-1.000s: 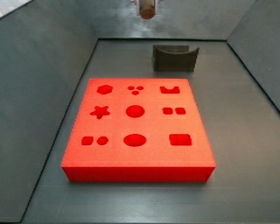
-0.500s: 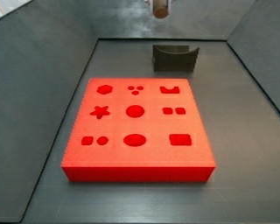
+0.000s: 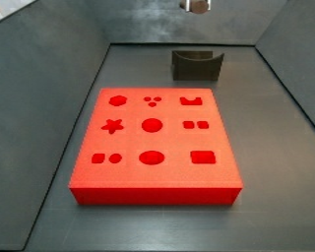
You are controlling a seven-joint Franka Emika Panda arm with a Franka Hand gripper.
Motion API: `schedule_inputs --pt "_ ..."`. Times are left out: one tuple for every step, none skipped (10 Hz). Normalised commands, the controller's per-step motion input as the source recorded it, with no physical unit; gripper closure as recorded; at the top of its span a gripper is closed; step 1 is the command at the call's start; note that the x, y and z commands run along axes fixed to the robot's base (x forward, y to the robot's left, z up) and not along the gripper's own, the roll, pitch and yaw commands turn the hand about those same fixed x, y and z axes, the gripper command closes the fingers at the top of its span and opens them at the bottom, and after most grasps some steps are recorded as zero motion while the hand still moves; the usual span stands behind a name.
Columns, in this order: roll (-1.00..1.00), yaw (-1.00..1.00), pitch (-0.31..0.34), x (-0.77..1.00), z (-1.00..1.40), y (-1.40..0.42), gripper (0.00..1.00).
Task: Pick up the oval object. Move up. Place the oval object on the fixture. Regrasp the oval object. Move to above the board. Insert the oval object.
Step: Place the oval object on the fixture.
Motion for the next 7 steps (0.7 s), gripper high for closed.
schedule_inputs --pt "-1.00 -0.09 0.129 0.26 0.00 0.03 1.00" --pt "-1.00 -0.10 0.132 0.20 0.00 0.03 1.00" --pt "-1.00 -0.11 0.135 0.08 -0.01 0.04 1.00" --pt "-1.00 -0.13 0.125 0.04 0.00 0.04 1.00" --pt "-1.00 -0.14 0.120 0.04 -0.01 0.04 1.00" --pt "-1.00 -0.16 0.123 0.06 -0.01 0.04 1.00" --pt "-1.00 -0.19 0.132 0.08 -0.02 0.04 1.00"
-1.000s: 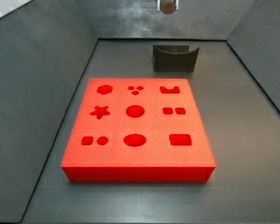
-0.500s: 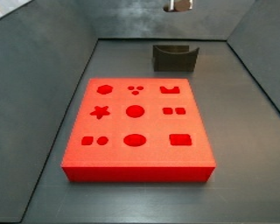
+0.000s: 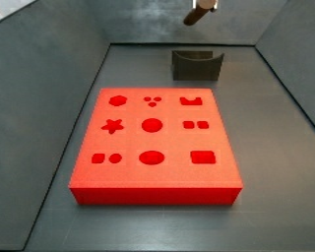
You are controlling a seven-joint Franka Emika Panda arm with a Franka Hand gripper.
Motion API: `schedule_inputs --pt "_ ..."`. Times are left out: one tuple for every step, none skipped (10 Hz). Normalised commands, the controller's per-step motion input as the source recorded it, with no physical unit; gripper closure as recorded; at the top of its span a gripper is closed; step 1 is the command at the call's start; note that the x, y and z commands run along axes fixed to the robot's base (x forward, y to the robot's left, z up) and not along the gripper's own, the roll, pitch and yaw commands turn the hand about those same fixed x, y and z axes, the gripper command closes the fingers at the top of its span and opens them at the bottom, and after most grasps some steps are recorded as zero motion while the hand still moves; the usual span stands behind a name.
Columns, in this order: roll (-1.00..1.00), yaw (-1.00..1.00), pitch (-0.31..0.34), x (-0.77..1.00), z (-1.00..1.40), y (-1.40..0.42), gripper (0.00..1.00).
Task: Pick up the oval object. Move up. Place the oval object on the fixture. Regrasp the oval object. Move to above the board. Insert the oval object.
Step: Place the oval object on the fixture.
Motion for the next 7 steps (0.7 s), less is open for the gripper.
schedule_inputs --pt "-0.95 -0.21 0.123 0.08 -0.01 0.04 1.00" --pt "-0.77 -0.21 0.087 0.08 -0.02 0.04 1.00" --pt "-0.58 -0.20 0.050 0.07 -0.02 0.04 1.00" --pt "-0.34 -0.18 0.008 0.07 -0.01 0.04 1.00" --pt "-0.22 -0.16 -0.020 0.06 -0.01 0.03 1.00" --pt "-0.20 -0.12 -0.080 0.08 -1.00 0.12 1.00" --pt "-0.19 -0.09 -0.091 0.09 -1.00 0.12 1.00"
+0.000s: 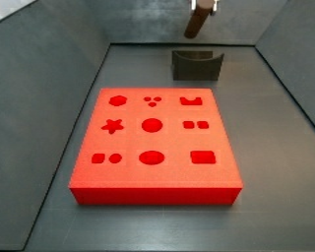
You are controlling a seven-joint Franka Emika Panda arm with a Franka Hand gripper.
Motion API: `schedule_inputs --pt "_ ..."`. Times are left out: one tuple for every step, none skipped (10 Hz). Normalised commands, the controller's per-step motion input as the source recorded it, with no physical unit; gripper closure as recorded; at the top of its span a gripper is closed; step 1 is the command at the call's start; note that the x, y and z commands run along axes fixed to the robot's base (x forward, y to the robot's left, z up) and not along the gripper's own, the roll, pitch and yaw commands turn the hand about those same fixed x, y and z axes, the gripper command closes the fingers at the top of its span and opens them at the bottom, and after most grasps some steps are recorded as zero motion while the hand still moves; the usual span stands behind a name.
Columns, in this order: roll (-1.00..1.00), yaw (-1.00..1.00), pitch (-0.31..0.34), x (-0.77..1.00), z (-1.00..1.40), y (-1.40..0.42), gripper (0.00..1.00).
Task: Pick up the oval object. Move up. Place the oval object on the fixture. Regrasp the oval object. Move to above the board. Insert the oval object.
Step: Place the oval object on the fixture, then regrasp the oval object.
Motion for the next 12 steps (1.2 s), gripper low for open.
schedule_inputs --pt "-0.18 -0.07 -0.094 0.10 -1.00 0.11 1.00" --pt "-0.13 -0.04 -0.098 0.11 -1.00 0.10 1.00" --pt "-0.10 -0.01 -0.105 0.11 -1.00 0.09 1.00" --pt "-0.09 0.01 -0.094 0.10 -0.91 0.08 1.00" --pt "-0.08 0.02 -0.084 0.09 -0.78 0.06 1.00" --pt "-0.08 0.03 -0.063 0.08 -0.55 0.04 1.00" --pt "-0.08 0.03 -0.051 0.07 -0.33 0.02 1.00" --pt "-0.05 0.03 -0.044 0.06 -0.19 0.04 1.00" --pt "0.00 0.00 0.000 0.00 0.00 0.00 0.00" --pt "0.11 0.01 -0.028 0.00 1.00 0.00 0.00" --pt "0.11 0.02 -0.024 -0.01 1.00 0.00 0.00" --pt "0.11 0.03 -0.013 -0.02 1.00 0.00 0.00"
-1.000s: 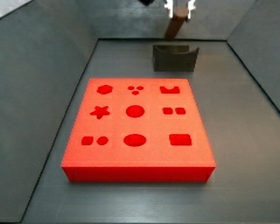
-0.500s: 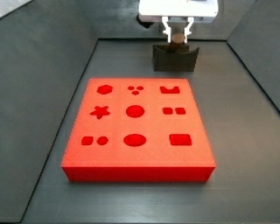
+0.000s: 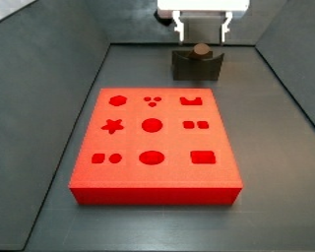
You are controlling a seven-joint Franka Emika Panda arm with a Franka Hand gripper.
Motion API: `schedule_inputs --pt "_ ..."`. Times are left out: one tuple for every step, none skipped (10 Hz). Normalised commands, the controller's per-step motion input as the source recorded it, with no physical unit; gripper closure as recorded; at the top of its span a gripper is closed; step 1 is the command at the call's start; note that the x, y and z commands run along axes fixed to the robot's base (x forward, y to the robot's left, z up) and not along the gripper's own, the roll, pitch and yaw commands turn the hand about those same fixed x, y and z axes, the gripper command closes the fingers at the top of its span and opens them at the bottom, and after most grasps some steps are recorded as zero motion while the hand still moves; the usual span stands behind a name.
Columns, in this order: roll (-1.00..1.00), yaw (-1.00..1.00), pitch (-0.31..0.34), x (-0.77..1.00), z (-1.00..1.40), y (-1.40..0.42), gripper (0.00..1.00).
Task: Pick up the oval object. Move up. Place the oval object on the fixture. Regrasp the oval object. Move to above the board. Insert the oval object.
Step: Regrasp the oval object.
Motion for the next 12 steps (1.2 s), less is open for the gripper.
schedule_inputs --pt "0.09 0.03 0.018 -0.03 1.00 0.00 0.00" --pt "0.07 0.03 0.042 -0.03 1.00 0.01 0.00" --pt "0.06 0.03 0.062 -0.03 0.87 0.01 0.00" --pt "0.05 0.01 0.079 -0.03 0.68 0.01 0.00" --pt "0.04 0.00 0.087 -0.02 0.42 0.02 0.00" --pt "-0.04 -0.01 -0.059 -1.00 0.00 0.00 0.00" --pt "-0.04 -0.02 -0.075 -1.00 -0.06 0.00 0.00" --pt "-0.04 -0.02 -0.128 -1.00 -0.04 0.00 0.00" --pt "-0.03 -0.01 -0.146 -1.00 -0.02 0.00 0.00" --pt "-0.02 0.02 -0.162 -1.00 -0.02 0.00 0.00" --pt "-0.02 0.03 -0.172 -1.00 -0.02 0.00 0.00" --pt "-0.01 0.06 -0.184 -1.00 -0.01 -0.01 0.00"
